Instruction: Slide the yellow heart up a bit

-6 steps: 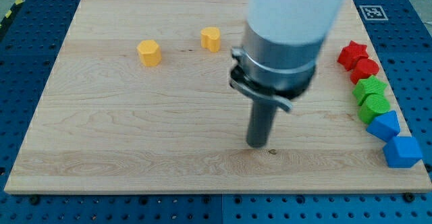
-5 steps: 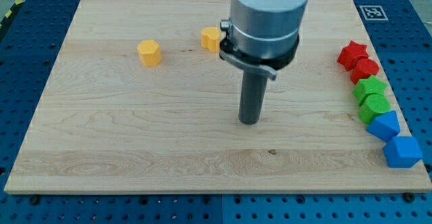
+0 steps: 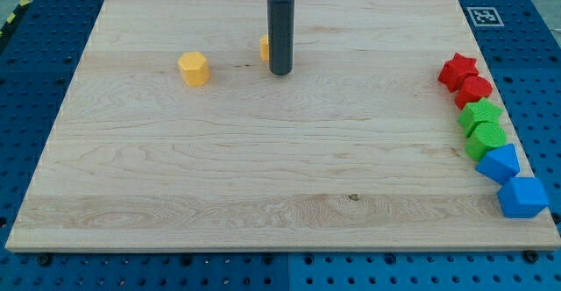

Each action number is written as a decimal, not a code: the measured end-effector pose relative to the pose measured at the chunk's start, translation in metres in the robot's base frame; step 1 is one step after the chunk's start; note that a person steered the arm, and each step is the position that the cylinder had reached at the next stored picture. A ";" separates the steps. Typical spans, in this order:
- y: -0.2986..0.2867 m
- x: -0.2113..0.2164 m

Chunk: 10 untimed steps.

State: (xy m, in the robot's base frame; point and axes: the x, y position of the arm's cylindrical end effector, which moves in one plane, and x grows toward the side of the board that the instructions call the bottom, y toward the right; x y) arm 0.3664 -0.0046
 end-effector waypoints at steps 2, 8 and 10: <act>-0.006 -0.002; 0.007 -0.025; -0.024 -0.049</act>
